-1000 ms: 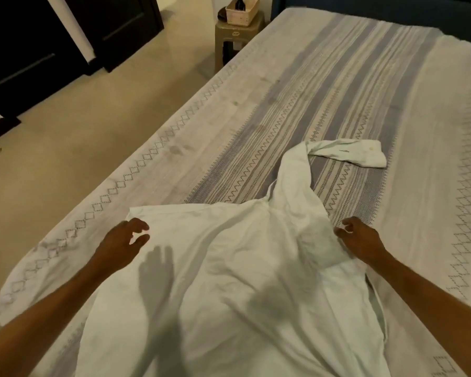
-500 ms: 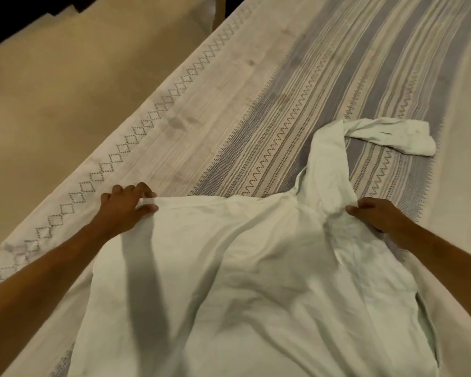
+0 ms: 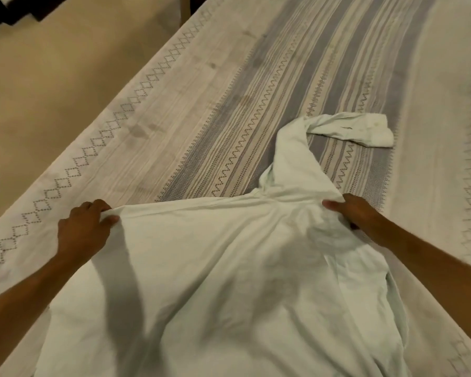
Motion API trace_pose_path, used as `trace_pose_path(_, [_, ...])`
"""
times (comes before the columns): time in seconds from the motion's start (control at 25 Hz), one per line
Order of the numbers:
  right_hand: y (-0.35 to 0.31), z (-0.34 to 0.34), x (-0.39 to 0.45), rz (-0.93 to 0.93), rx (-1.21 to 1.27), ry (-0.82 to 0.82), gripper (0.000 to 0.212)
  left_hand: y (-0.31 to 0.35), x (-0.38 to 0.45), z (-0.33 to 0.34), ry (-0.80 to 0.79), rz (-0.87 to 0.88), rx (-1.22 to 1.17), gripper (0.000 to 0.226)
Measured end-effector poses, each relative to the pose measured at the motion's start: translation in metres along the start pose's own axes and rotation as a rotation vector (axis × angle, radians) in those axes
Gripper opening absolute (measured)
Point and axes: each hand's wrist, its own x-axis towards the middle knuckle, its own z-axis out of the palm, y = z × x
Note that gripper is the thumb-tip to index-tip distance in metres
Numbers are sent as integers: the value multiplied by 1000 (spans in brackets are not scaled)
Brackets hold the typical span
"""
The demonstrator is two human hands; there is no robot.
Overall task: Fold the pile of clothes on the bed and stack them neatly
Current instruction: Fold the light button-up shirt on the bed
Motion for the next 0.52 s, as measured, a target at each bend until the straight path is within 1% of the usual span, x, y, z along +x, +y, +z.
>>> trace_pose_path(0.04, [7,-4,-9,-17,-55,-33,21,10,-6,1,74,23,36,31])
trace_pose_path(0.08, [16,-6,-16,-39,-143,-68,16,22,-12,4,128,56,43,41])
trace_pose_path(0.12, [27,-6,-22,-75,-247,-110,15,38,-19,4,159,108,31,49])
trace_pose_path(0.16, [36,-3,-30,-96,-343,-180,15,55,-25,7,168,192,-1,51])
trace_pose_path(0.24, [55,0,-35,-69,-495,-352,19,97,-36,15,106,390,-102,42])
trace_pose_path(0.32, [66,0,-34,4,-529,-458,37,146,-45,24,8,535,-223,38])
trace_pose_path(0.36, [64,-3,-34,31,-496,-464,45,173,-49,28,-39,596,-259,40])
trace_pose_path(0.4, [58,-6,-35,58,-389,-420,49,197,-53,36,-84,652,-273,42])
trace_pose_path(0.48, [43,-12,-26,106,-39,-221,50,230,-61,56,-180,699,-246,55])
trace_pose_path(0.52, [32,-16,-18,108,112,-117,50,239,-65,68,-235,674,-220,65])
